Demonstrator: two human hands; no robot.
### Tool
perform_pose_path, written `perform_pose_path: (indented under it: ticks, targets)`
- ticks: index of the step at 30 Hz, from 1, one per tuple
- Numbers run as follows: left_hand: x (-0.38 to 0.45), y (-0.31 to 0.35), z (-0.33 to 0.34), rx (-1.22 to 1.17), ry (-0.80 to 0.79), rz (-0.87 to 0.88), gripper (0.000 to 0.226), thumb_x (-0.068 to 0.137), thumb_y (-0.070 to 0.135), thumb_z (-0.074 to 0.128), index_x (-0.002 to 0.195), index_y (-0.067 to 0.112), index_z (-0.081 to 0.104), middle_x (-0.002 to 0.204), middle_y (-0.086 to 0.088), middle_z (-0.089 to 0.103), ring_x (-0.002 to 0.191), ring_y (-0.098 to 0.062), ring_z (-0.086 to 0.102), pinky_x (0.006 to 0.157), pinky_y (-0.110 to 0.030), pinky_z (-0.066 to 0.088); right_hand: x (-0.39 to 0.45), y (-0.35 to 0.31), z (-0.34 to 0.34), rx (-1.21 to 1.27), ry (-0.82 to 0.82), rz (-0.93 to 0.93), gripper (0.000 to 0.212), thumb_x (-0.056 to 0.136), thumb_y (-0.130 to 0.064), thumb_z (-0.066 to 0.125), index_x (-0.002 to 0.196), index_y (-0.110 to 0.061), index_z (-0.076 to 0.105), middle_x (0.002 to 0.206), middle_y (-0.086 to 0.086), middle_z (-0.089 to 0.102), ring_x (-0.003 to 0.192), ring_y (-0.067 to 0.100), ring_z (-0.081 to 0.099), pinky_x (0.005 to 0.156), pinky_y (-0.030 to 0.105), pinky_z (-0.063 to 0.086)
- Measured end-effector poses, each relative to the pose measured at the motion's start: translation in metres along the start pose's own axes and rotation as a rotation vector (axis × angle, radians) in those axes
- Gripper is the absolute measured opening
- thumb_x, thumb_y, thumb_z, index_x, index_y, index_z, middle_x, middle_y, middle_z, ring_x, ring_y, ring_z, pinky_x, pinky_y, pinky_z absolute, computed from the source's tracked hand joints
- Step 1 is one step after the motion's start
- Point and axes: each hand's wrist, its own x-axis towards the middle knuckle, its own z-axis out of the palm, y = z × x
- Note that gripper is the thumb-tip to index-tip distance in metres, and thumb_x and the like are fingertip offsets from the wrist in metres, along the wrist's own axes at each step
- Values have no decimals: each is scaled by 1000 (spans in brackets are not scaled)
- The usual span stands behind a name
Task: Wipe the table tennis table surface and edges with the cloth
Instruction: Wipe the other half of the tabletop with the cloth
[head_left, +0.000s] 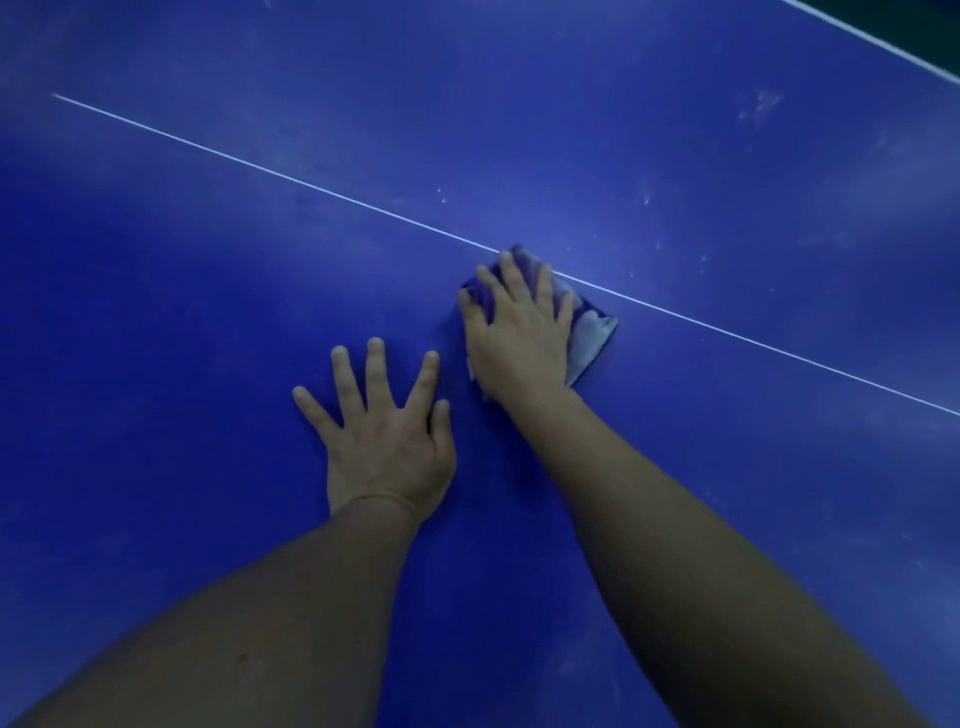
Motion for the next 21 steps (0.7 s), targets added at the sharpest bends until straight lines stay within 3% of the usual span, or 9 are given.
perform_pose_path:
  ticks: [5, 8, 11, 13, 17, 21]
  targets:
    - [1, 0, 0, -1, 2, -1, 57, 100, 57, 12, 156, 47, 10, 168, -10, 2, 151, -40, -14, 112, -72, -12, -48, 32, 1, 5, 97, 336, 59, 101, -61, 26, 154, -36, 31, 167, -14, 9, 154, 25, -5, 121, 58, -5]
    - [0, 0, 0, 18, -17, 4, 58, 99, 57, 8, 156, 46, 5, 168, -10, -1, 151, -41, -16, 112, -73, -11, -65, 14, 8, 0, 33, 266, 61, 100, -63, 25, 156, -37, 28, 167, -13, 7, 154, 25, -10, 120, 58, -9]
    - [0, 0, -2, 18, -16, 13, 59, 99, 60, 10, 156, 47, 6, 168, -11, -1, 151, -41, -16, 113, -74, -9, -29, -9, 5, 13, -8, 113, 61, 101, -62, 24, 156, -37, 27, 168, -12, 7, 154, 26, -12, 120, 58, -10]
    - [-1, 0, -2, 15, -13, 28, 60, 99, 63, 13, 156, 47, 9, 168, -13, 1, 151, -41, -15, 114, -73, -8, -8, -8, 2, 11, -11, 105, 60, 101, -61, 25, 156, -37, 27, 167, -13, 7, 154, 26, -9, 120, 57, -8]
    - [-1, -3, -2, -20, 4, 110, 59, 100, 62, 15, 157, 45, 15, 169, -10, -5, 153, -32, -19, 115, -71, -8, -25, 40, -5, -47, 112, 391, 60, 100, -63, 26, 155, -39, 30, 168, -9, 9, 154, 31, -1, 120, 59, -3]
    - [-2, -3, 0, -25, 0, 173, 61, 99, 63, 12, 157, 45, 14, 169, -5, -7, 153, -28, -19, 116, -70, -9, -29, 74, -18, 31, 116, 663, 63, 99, -68, 21, 156, -41, 26, 168, 5, -5, 152, 38, -8, 120, 57, -6]
